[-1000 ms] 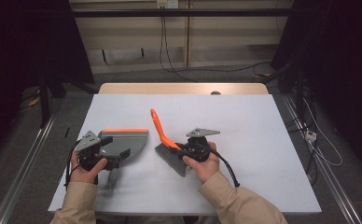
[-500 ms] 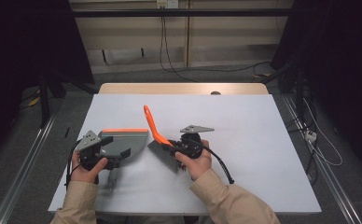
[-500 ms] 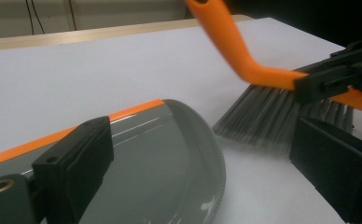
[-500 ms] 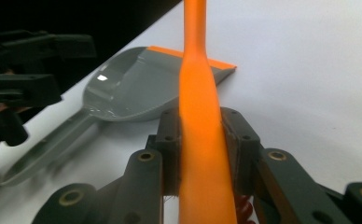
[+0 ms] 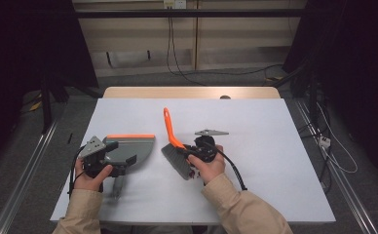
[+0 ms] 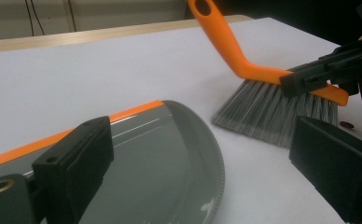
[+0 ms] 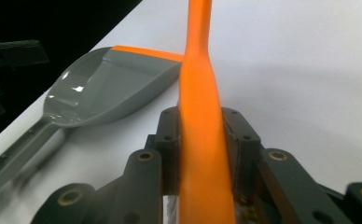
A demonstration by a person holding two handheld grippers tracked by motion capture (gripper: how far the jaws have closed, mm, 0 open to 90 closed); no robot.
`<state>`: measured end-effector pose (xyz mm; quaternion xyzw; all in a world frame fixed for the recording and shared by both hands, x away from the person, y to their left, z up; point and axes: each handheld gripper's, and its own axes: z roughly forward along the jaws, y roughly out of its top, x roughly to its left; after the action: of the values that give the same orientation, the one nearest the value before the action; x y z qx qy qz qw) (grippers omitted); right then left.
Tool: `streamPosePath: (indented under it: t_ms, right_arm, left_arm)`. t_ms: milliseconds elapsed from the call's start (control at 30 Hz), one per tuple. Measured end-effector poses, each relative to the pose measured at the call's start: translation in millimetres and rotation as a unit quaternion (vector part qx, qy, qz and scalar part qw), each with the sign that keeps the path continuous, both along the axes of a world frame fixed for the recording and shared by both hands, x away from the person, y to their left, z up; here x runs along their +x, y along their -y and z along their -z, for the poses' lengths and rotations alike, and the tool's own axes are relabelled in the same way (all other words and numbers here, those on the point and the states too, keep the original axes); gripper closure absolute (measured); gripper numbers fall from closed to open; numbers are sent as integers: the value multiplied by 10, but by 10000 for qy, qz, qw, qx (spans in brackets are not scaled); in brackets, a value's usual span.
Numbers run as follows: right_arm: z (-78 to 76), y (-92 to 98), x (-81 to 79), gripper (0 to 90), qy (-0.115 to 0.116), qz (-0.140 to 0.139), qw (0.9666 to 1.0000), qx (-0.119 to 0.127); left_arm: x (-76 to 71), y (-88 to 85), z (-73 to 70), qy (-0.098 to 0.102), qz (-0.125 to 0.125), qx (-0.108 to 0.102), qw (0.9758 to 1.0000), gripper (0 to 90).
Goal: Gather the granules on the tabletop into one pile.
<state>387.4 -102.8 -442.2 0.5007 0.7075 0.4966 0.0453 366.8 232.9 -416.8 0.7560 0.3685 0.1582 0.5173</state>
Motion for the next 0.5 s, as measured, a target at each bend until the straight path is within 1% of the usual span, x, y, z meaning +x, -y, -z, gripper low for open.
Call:
streamPosePath:
  t_ms: [233,400,467,500]
  right_arm:
    - [25,267,-53,697,-55,216,9998,7]
    - [22,389,-65,697,-59,302,9995,0]
    - [26,407,-60,699,-102,307,9994,77]
    - [28,406,-56,701,-137,307,9993,165]
  left_arm:
    - [-1,11,1,13,10,46,10000,63]
    - [-3,15,-2,15,0,42,10000,63]
    - [-1,17,-2,15,-2,44,10000,63]
    - [0,19,-1,12,-1,41,10000,63]
